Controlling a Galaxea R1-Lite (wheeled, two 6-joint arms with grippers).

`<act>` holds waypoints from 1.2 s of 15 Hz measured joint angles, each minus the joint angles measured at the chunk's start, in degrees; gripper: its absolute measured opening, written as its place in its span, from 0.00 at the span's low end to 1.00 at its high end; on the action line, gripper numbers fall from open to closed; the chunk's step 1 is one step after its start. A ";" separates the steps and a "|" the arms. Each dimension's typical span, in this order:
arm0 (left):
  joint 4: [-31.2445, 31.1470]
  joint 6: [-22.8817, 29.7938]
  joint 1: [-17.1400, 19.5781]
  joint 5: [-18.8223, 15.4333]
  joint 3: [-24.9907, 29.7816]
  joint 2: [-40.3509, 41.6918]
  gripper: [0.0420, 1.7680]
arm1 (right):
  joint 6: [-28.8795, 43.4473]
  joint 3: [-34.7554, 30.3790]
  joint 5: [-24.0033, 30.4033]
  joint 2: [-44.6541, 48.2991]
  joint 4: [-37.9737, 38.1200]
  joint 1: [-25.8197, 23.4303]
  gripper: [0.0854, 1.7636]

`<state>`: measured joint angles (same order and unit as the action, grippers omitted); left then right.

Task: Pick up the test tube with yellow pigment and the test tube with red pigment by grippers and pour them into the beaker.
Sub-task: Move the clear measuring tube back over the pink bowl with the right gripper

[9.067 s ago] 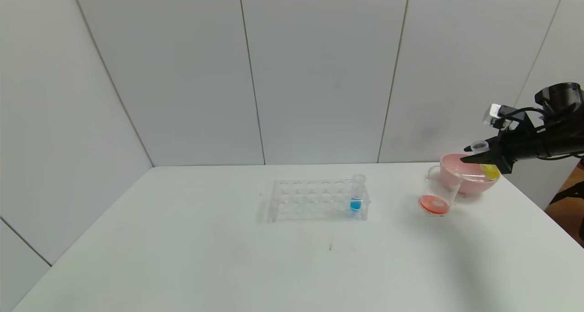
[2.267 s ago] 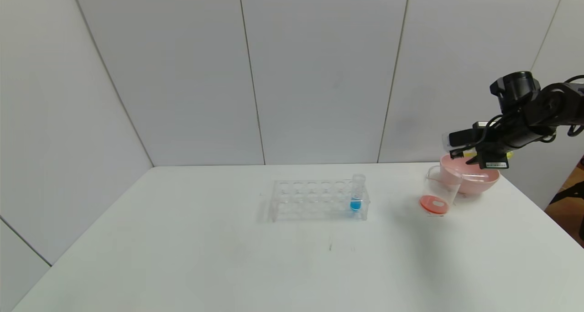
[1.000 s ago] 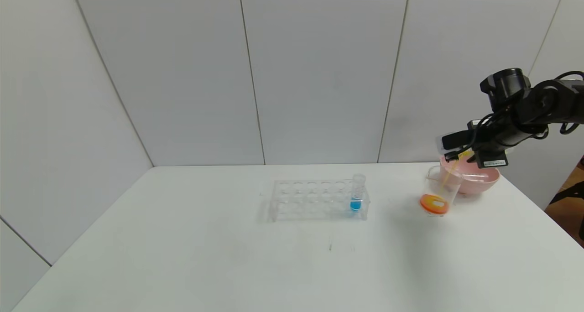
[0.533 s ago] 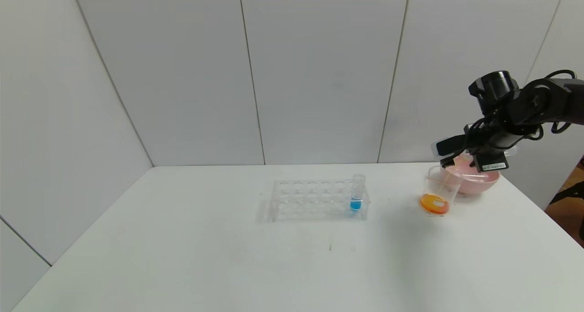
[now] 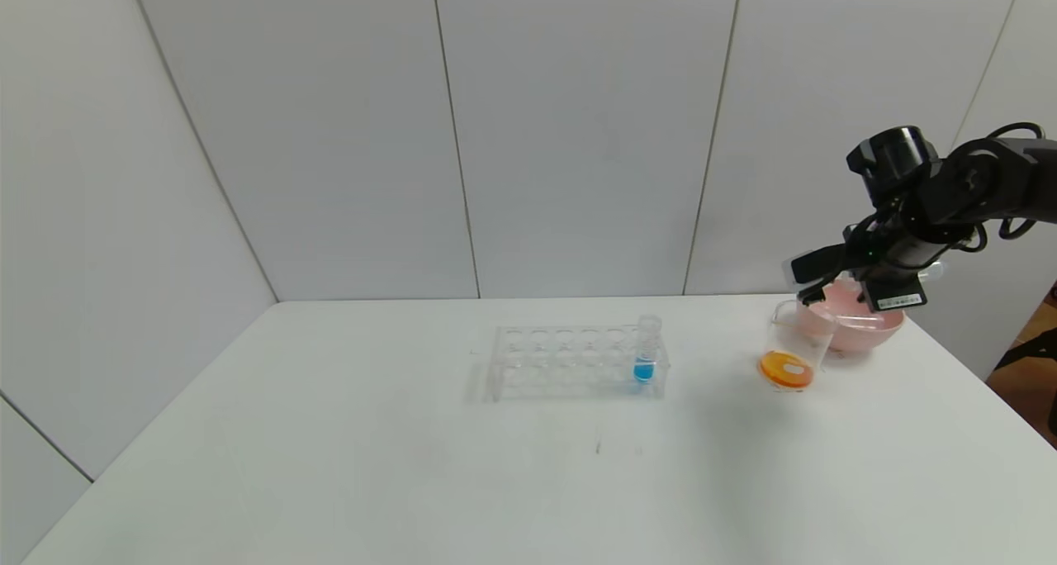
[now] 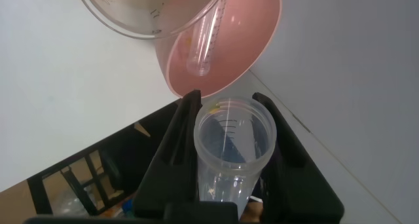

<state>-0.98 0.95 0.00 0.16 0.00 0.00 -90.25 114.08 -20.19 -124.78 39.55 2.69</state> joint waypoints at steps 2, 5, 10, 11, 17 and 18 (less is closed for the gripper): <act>0.00 -0.02 0.00 -0.02 0.00 0.00 0.97 | 0.01 0.00 0.02 0.15 0.05 0.20 0.30; 0.00 0.00 0.00 0.00 0.00 0.00 0.97 | 0.01 0.00 0.10 0.23 -0.09 0.33 0.30; 0.00 0.00 0.00 0.00 0.00 0.00 0.97 | 0.15 0.00 16.34 -0.38 -9.61 -0.91 0.30; 0.00 0.00 0.00 0.00 0.00 0.00 0.97 | 1.21 0.00 20.54 -0.63 -11.03 -2.40 0.30; 0.00 0.00 0.00 0.00 0.00 0.00 0.97 | 28.99 -1.24 43.61 1.33 -11.67 -6.90 0.30; 0.00 -0.02 0.00 -0.02 0.00 0.00 0.97 | 35.32 -1.62 45.56 2.54 -11.76 -7.13 0.30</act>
<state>-0.98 0.93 0.00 0.13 0.00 0.00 -54.93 112.46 25.37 -122.25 27.78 -4.44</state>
